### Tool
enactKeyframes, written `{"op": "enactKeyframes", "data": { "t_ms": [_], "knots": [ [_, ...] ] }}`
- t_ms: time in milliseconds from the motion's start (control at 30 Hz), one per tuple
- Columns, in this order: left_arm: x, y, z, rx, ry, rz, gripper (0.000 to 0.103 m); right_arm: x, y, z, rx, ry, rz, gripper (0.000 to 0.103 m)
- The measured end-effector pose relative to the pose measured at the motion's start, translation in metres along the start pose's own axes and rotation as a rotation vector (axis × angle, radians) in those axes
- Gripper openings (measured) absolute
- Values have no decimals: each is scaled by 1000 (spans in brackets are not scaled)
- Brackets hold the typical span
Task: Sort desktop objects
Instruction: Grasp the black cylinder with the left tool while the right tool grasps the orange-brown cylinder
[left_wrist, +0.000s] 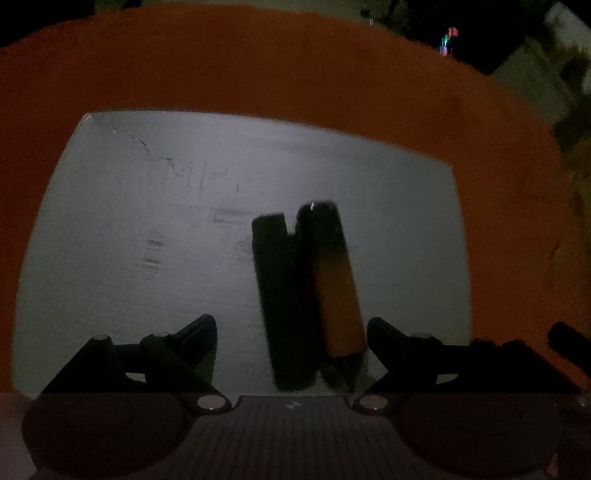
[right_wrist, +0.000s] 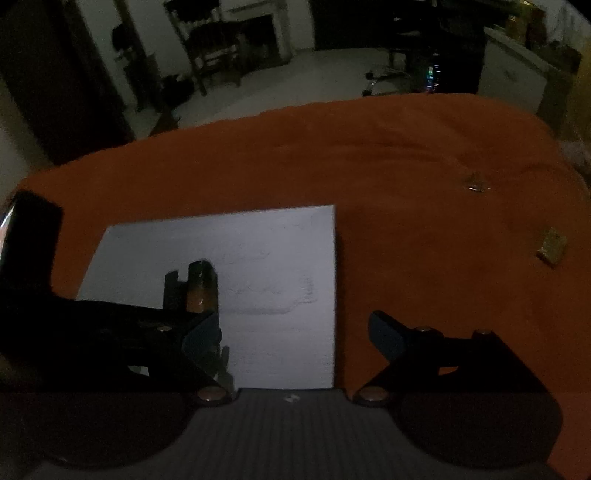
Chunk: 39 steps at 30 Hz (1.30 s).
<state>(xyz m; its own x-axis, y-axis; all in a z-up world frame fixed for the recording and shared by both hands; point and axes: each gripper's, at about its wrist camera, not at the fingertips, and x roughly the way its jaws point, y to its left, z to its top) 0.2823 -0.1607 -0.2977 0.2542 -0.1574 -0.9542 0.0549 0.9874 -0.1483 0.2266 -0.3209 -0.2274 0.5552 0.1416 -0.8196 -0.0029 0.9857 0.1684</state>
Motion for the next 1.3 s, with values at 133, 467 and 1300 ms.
{"op": "enactKeyframes", "data": {
  "t_ms": [133,467,1300],
  "knots": [
    [-6,-11,-7,109,-11,-31,49,2,3,-8,-85,2,-53,89],
    [-31,8,-23,237,40,-103,74,20,-7,-7,-74,42,-51,88],
    [-63,47,-27,312,-24,-124,21,51,19,3,207,295,36,65]
  ]
}}
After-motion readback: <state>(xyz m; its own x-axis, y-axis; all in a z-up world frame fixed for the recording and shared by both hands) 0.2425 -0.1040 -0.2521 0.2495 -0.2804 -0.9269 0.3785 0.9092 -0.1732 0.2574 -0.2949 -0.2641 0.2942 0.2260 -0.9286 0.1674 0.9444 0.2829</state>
